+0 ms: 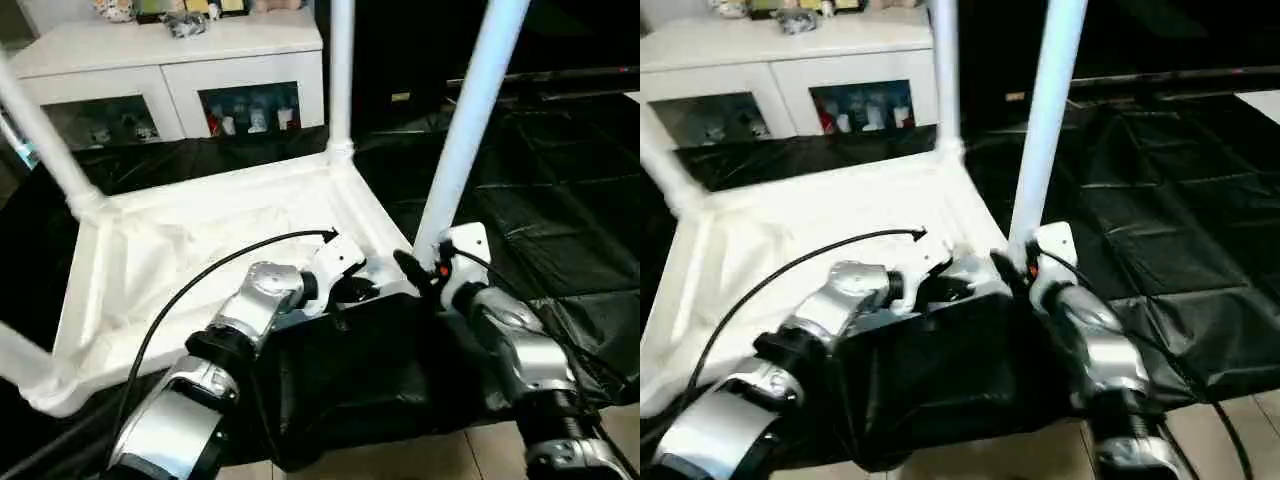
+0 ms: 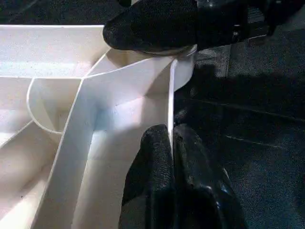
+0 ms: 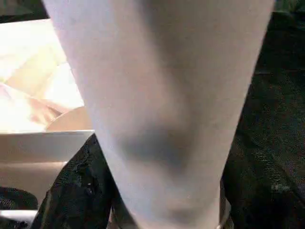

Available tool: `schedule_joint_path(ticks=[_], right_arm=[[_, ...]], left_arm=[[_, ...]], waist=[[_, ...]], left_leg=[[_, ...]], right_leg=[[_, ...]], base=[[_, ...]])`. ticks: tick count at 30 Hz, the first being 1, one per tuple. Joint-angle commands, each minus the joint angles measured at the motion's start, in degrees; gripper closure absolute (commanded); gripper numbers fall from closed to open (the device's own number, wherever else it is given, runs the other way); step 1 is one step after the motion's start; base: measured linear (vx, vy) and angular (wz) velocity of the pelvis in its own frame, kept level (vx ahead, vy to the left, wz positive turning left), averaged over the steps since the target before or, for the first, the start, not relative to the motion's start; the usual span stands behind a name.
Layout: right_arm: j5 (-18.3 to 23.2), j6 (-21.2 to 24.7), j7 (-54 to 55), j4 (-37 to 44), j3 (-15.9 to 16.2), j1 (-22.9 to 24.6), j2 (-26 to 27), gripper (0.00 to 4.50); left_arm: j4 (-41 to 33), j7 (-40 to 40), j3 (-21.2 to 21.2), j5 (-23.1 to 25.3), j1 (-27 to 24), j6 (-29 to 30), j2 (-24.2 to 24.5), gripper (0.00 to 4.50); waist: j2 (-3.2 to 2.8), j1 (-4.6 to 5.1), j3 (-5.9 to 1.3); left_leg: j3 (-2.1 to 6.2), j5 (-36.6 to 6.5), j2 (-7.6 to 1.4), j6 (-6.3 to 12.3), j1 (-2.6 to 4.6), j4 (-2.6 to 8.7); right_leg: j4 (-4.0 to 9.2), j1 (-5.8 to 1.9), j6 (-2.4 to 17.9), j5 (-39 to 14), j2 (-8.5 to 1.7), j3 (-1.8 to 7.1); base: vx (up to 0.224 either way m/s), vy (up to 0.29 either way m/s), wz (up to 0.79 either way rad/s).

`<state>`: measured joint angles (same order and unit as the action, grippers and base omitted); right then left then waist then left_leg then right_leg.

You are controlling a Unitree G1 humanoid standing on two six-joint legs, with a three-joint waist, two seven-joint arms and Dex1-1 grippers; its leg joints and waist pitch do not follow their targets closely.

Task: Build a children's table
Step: Rotate leg to tighten

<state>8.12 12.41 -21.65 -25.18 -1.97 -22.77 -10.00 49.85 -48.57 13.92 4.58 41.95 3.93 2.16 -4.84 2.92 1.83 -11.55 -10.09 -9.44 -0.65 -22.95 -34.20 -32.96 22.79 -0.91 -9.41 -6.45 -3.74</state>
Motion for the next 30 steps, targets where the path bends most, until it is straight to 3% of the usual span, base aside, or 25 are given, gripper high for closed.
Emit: schedule_joint_path(ticks=[1,6,8,11,18,30], right_arm=[[1.1,2.0,-3.3,-2.0,3.9,0.9,3.7,1.20],[3.7,2.7,-13.6,2.5,4.9,1.7,0.1,0.86],[4.6,2.8,-19.7,5.1,6.6,3.0,-3.4,0.76],[5.3,2.8,-24.8,7.5,7.7,4.4,-6.9,0.76],[6.3,1.8,-34.1,9.3,6.2,5.5,-13.7,0.76],[7.6,2.6,-37.4,9.0,6.0,5.1,-14.9,1.82]], left_arm=[[-1.5,0.4,-1.0,-2.9,0.4,-1.6,-3.9,4.50],[-2.9,-7.1,-0.4,-4.1,-0.7,-4.0,-1.2,4.50],[-4.6,-11.2,-0.1,-5.1,-1.5,-4.0,0.5,4.50],[-5.8,-14.7,0.4,-5.5,-2.1,-3.9,2.3,4.50],[-7.3,-23.0,0.5,-6.2,-2.9,-3.2,7.0,4.50],[-8.4,-24.8,0.1,-6.6,-3.7,-2.2,7.5,4.50]], waist=[[1.42,0.33,-2.79],[1.46,0.18,-2.95],[1.68,-0.20,-3.07],[1.66,-0.55,-3.05],[1.57,-1.90,-3.00],[1.60,-3.17,-3.16]], left_leg=[[2.20,-24.4,-2.97,2.11,1.20,4.82],[2.21,-23.4,-3.09,3.05,0.98,4.84],[2.06,-20.9,-3.29,4.44,0.74,4.74],[1.75,-18.8,-3.22,5.83,0.71,4.55],[1.65,-18.7,-3.65,4.95,1.14,4.74],[1.34,-15.2,-3.66,5.67,1.23,4.42]], right_leg=[[5.51,-1.24,9.3,-27.9,-2.32,1.38],[5.32,-1.58,9.9,-25.9,-2.41,1.46],[4.84,-1.90,11.3,-21.5,-2.47,1.61],[4.73,-1.96,12.5,-20.1,-2.57,1.64],[4.47,-1.82,13.1,-20.2,-2.34,1.72],[4.03,-1.95,14.2,-16.8,-2.41,1.74]], base=[[0.000,0.000,0.00],[0.000,0.000,0.00],[0.000,0.000,0.00],[0.000,0.000,0.00],[0.000,0.000,0.00],[0.000,0.000,0.00]])
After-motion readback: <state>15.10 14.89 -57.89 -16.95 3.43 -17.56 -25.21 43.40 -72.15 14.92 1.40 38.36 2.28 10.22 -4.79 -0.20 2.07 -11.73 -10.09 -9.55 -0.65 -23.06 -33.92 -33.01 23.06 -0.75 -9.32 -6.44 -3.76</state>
